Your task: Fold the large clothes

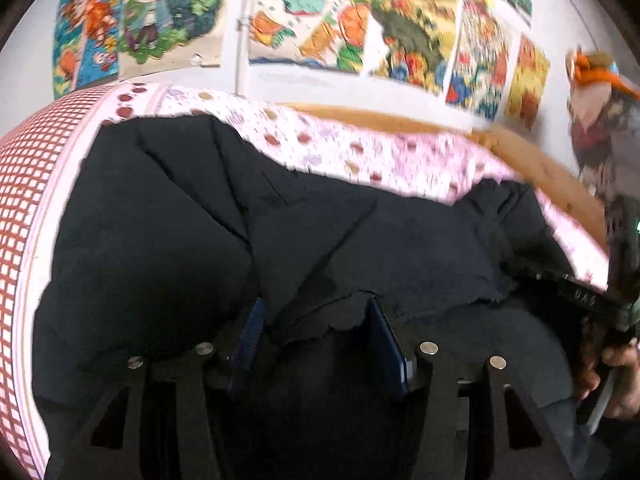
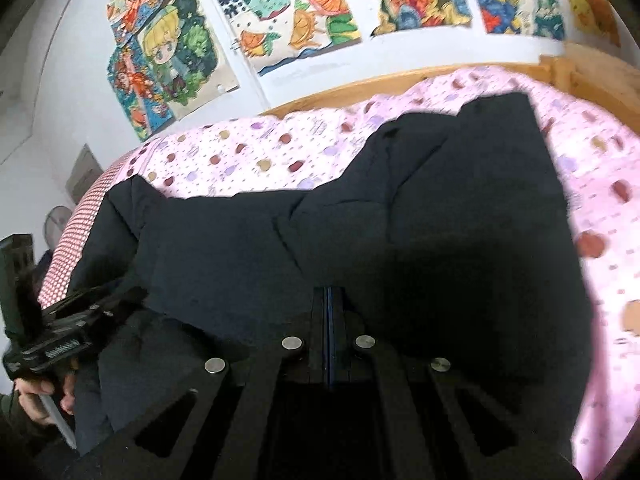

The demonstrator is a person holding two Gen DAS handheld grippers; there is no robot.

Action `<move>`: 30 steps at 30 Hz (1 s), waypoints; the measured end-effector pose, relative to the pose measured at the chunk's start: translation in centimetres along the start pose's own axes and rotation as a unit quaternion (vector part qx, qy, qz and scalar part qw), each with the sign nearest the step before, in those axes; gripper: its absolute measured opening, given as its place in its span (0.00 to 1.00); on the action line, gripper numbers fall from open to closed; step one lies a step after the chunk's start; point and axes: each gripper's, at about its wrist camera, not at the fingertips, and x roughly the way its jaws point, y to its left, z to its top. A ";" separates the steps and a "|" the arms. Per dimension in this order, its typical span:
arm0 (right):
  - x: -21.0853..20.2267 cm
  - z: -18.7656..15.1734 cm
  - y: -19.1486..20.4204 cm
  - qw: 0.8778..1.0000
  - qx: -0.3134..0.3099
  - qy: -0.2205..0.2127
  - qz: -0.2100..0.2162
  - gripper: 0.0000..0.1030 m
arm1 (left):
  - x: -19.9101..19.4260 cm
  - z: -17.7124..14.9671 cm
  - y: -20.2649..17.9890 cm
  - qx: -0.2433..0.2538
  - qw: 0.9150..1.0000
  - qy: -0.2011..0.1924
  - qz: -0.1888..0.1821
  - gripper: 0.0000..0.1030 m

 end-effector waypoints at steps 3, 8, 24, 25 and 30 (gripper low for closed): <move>-1.0 1.9 0.4 0.999 -0.022 -0.033 -0.033 0.07 | -1.1 1.1 0.1 -0.008 0.999 -0.039 0.008 0.57; -0.7 5.0 0.2 0.996 -0.035 -0.068 -0.047 0.46 | -0.9 4.2 0.8 -0.037 0.995 -0.090 0.019 0.57; 3.5 4.1 -2.2 0.995 0.027 -0.032 -0.086 0.45 | 5.4 4.5 6.0 -0.160 0.986 -0.020 0.050 0.59; 3.2 4.1 -2.2 0.996 0.028 -0.035 -0.081 0.45 | 5.2 4.5 5.9 -0.157 0.986 -0.023 0.050 0.59; 1.0 3.8 -1.2 0.997 -0.001 -0.035 -0.065 0.48 | 2.7 4.2 4.5 -0.122 0.990 -0.044 0.047 0.63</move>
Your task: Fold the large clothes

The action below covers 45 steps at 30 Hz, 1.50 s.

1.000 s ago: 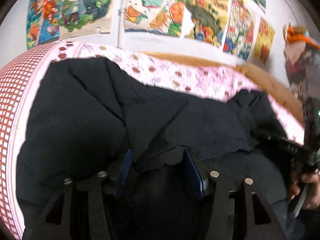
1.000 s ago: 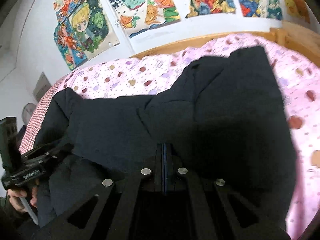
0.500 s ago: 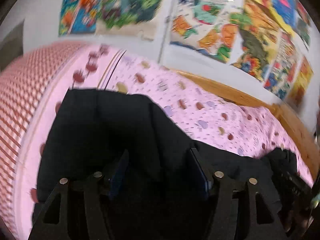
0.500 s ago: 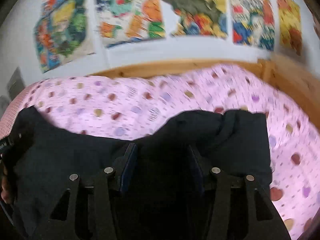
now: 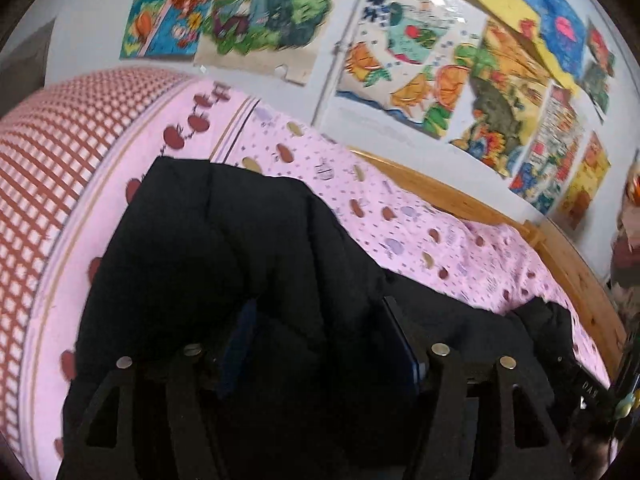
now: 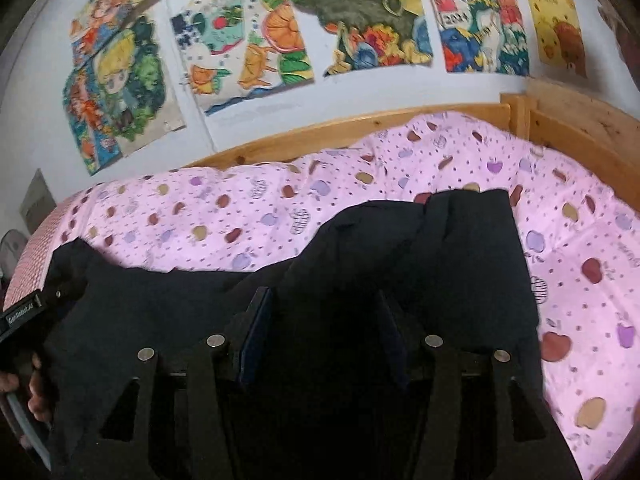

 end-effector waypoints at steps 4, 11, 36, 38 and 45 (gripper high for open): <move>-2.5 0.0 1.3 0.999 -0.033 0.001 0.014 0.59 | -2.8 -0.7 -1.1 0.029 0.999 -0.010 -0.013 0.74; -8.8 0.5 2.4 0.998 -0.056 -0.024 0.013 0.74 | -8.5 -1.2 -2.7 0.061 0.998 -0.025 -0.022 0.89; -33.4 -4.2 8.1 0.990 -0.116 -0.081 0.025 0.82 | -31.9 -5.9 -5.2 0.120 0.989 -0.080 -0.039 0.99; -35.0 -4.9 8.6 0.988 -0.128 -0.078 0.026 0.83 | -33.5 -6.5 -5.4 0.133 0.987 -0.085 -0.037 0.99; -40.5 -8.6 10.0 0.985 -0.158 -0.058 0.035 0.83 | -39.3 -9.5 -5.2 0.154 0.984 -0.079 -0.036 0.99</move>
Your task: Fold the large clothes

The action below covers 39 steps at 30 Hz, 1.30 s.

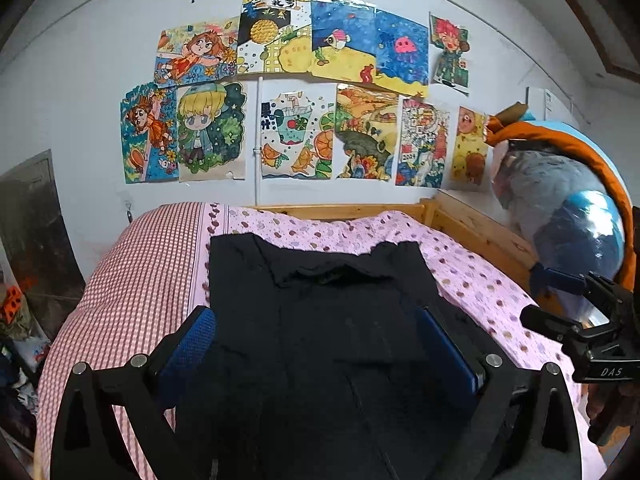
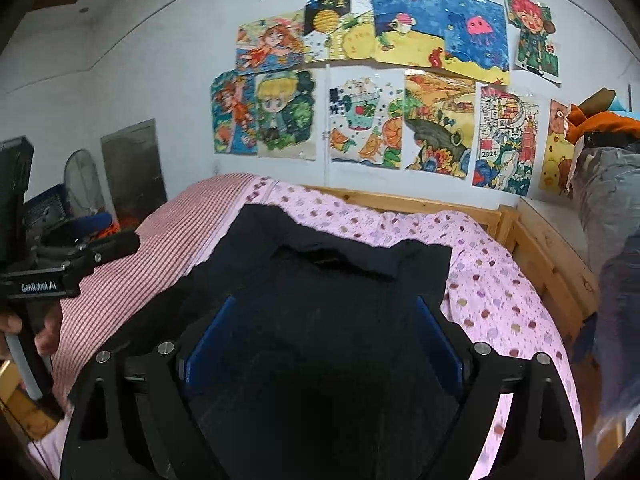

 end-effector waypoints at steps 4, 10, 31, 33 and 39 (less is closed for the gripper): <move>-2.7 -1.4 1.4 1.000 -0.017 0.014 0.010 0.83 | -2.8 -1.5 -0.6 0.022 1.000 0.010 0.002 0.99; -5.6 -3.1 3.0 0.998 -0.035 0.036 0.022 0.84 | -5.3 -3.5 -1.6 0.042 0.999 0.029 -0.003 0.99; -5.1 -10.7 3.0 0.981 -0.149 0.120 0.043 0.84 | -3.7 -12.6 -1.0 0.144 0.982 0.104 -0.057 0.99; -4.5 -11.4 3.9 0.976 -0.161 0.136 0.058 0.84 | -3.7 -13.2 -1.4 0.159 0.979 0.109 -0.067 0.99; -2.9 -13.9 6.1 0.957 -0.186 0.197 0.100 0.84 | -4.1 -15.5 -3.0 0.203 0.965 0.129 -0.107 0.99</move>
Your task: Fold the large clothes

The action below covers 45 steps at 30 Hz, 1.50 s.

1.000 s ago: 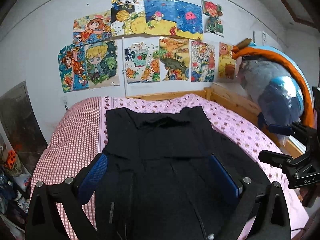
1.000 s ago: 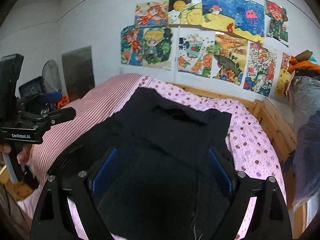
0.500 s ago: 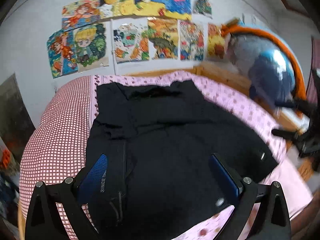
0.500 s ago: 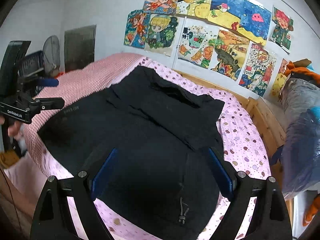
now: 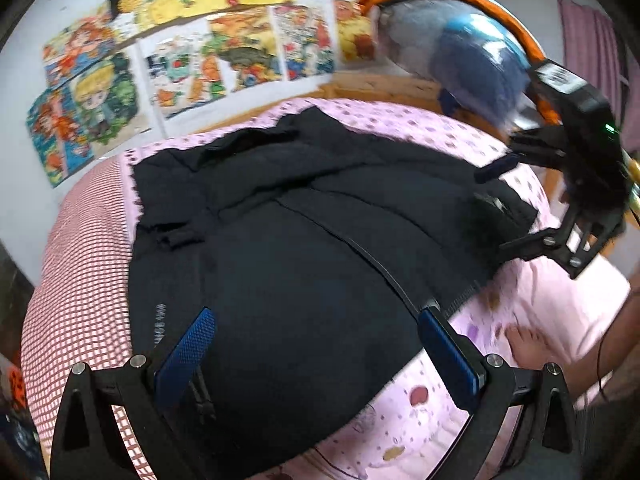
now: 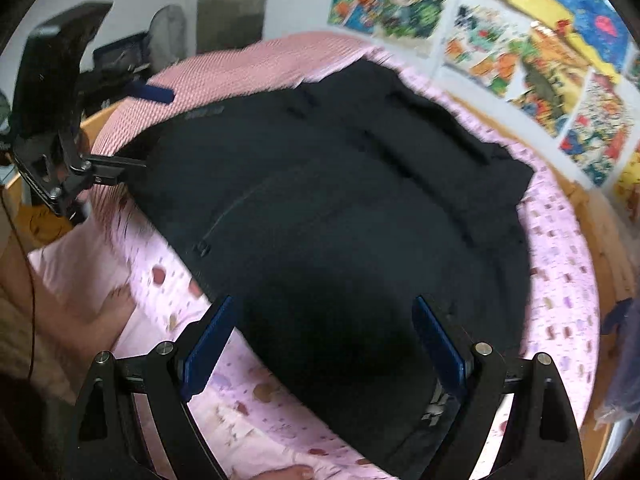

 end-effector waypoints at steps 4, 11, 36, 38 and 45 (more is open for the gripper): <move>1.7 -0.7 1.2 0.999 -0.020 0.037 0.012 0.84 | 0.6 -1.2 -1.8 0.044 0.999 0.017 -0.016 0.99; 3.5 -1.4 1.8 0.996 -0.036 0.079 -0.005 0.84 | 1.9 -2.5 -3.4 0.082 0.996 0.043 -0.016 0.99; 2.7 0.2 -0.4 0.995 0.018 0.045 -0.092 0.84 | 3.9 -4.9 -4.6 0.138 0.984 0.058 0.099 0.99; 2.1 0.3 -0.9 0.995 0.037 0.032 -0.085 0.83 | 3.9 -5.0 -4.4 0.139 0.983 0.057 0.106 0.99; 1.3 0.4 -3.1 0.995 0.074 -0.002 -0.071 0.83 | 3.9 -4.7 -4.1 0.160 0.976 0.038 0.143 0.99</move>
